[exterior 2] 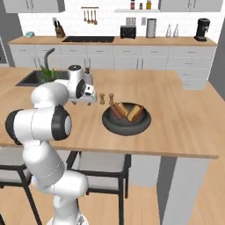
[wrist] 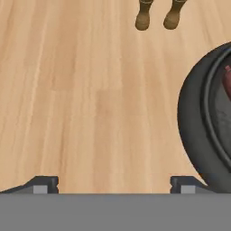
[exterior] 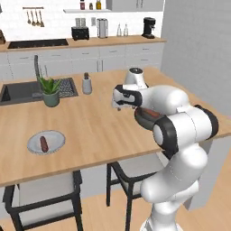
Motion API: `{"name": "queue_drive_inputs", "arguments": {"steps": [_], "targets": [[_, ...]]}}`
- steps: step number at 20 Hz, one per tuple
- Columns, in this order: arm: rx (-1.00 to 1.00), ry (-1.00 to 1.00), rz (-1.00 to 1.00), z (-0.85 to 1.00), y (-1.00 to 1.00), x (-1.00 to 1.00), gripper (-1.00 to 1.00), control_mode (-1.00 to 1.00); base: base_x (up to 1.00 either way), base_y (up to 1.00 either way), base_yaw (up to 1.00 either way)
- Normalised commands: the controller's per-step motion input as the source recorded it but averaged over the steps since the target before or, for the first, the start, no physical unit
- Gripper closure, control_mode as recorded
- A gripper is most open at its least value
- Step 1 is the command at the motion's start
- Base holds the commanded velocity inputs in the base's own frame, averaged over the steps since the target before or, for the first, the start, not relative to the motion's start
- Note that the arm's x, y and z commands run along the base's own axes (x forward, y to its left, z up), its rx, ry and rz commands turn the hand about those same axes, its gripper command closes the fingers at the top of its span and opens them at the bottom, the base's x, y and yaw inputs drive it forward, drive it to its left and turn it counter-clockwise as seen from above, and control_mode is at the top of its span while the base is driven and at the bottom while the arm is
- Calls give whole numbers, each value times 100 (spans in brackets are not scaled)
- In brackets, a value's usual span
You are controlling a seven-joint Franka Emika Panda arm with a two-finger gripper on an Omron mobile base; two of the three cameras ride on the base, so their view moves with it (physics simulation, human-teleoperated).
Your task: Place one bun and one sausage from the bowl on each plate.
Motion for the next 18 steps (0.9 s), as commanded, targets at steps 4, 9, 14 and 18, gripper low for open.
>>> {"name": "queue_drive_inputs", "arguments": {"steps": [4, 9, 14, 18], "targets": [[0, 0, 0, 0, 0, 0, -100, 100, 0, -92, -1], [0, 1, -1, 1, -14, 6, -100, -100, 1, -44, 0], [0, 12, -6, 1, -36, 40, -100, -100, 0, 0, 0], [0, 26, -23, -17, -58, 33, -100, -100, 0, 0, 0]]}}
